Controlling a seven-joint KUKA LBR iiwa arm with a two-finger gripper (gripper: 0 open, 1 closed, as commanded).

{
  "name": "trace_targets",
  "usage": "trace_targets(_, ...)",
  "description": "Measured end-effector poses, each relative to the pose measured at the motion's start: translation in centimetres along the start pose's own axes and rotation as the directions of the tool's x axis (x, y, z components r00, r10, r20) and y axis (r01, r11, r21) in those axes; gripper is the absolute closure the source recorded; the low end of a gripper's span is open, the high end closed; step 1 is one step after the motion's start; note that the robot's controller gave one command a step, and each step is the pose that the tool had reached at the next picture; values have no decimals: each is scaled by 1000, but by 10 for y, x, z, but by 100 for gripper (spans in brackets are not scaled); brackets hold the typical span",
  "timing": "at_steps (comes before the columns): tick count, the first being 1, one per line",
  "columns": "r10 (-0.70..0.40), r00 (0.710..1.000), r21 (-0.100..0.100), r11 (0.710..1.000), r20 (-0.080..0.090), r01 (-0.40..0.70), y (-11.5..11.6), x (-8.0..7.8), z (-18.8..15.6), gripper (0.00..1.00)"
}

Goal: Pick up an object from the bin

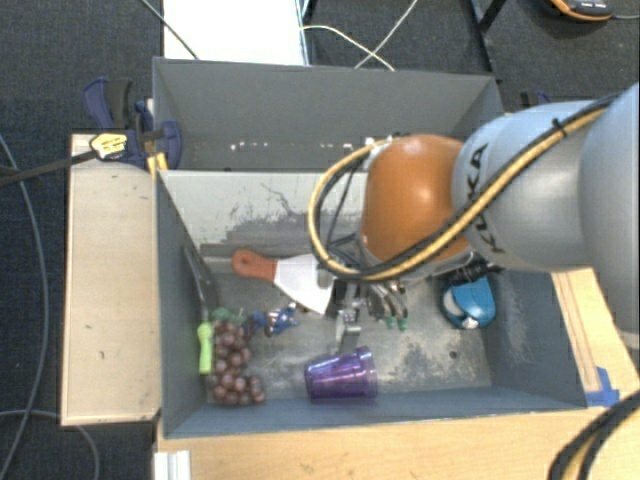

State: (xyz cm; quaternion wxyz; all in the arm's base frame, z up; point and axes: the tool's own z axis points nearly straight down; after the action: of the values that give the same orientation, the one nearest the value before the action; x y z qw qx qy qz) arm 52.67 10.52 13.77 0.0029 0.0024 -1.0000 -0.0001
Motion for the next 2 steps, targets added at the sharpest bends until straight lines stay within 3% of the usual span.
trace_targets(1,6,1000,-1,1000,8,-6,0,-2,-4,0)
trace_targets(2,-172,985,-1,985,10,172,81,-40,67,0)
